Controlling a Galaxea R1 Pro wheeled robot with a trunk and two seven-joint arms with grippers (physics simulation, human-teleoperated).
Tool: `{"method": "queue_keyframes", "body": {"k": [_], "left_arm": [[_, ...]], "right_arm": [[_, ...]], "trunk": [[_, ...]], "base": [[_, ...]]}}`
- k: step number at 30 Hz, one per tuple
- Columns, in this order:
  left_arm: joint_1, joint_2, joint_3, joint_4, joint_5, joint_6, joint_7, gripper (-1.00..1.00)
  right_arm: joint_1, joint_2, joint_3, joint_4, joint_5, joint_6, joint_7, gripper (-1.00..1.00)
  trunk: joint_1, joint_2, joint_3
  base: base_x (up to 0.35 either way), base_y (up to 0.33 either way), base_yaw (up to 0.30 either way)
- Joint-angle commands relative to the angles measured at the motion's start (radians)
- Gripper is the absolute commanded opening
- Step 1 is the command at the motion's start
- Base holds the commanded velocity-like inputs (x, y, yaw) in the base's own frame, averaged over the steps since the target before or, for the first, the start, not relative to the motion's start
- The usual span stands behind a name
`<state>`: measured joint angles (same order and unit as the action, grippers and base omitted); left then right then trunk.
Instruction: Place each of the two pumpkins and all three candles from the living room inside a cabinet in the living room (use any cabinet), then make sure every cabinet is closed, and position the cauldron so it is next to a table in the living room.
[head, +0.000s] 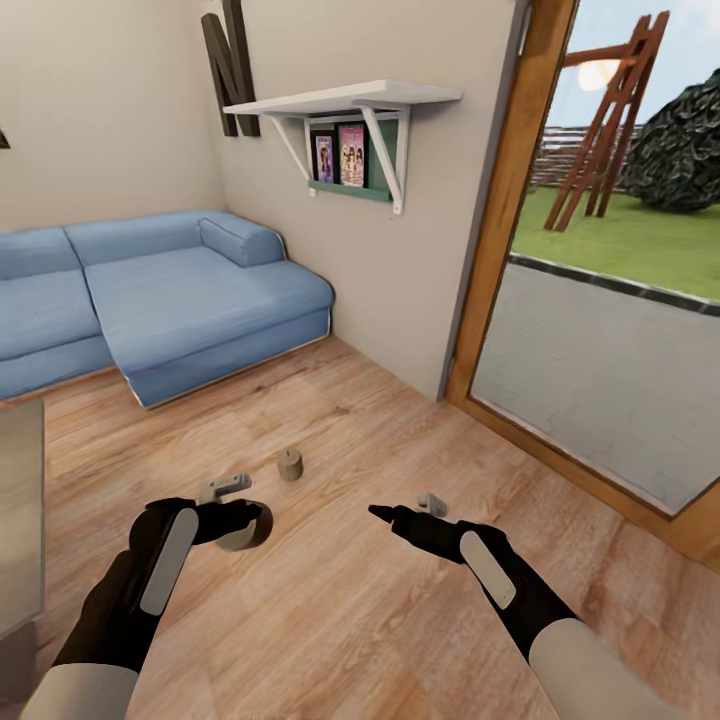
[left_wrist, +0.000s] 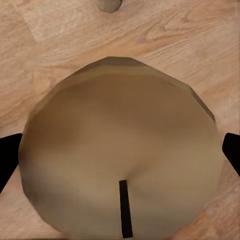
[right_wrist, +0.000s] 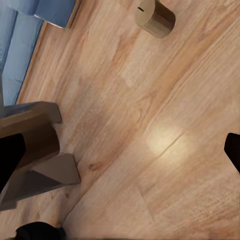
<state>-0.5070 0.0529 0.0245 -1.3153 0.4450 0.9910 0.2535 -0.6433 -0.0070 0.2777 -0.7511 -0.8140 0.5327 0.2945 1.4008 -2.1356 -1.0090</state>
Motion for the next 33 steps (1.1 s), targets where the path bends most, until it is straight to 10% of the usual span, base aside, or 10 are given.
{"method": "queue_keyframes", "body": {"k": [1,33], "left_arm": [[-0.001,0.0,0.0,-0.001,0.012,0.003,0.009,-1.0],[-0.001,-0.002,-0.011,0.001,0.004,0.001,0.017,-1.0]], "right_arm": [[-0.001,-0.001,0.002,-0.001,-0.002,0.003,0.001,1.0],[0.0,-0.001,0.002,-0.002,-0.002,0.0,0.002,1.0]], "trunk": [[0.0,0.0,-0.001],[0.0,0.0,-0.001]], "base": [[0.0,0.0,0.29],[0.182,-0.091,0.083]]}}
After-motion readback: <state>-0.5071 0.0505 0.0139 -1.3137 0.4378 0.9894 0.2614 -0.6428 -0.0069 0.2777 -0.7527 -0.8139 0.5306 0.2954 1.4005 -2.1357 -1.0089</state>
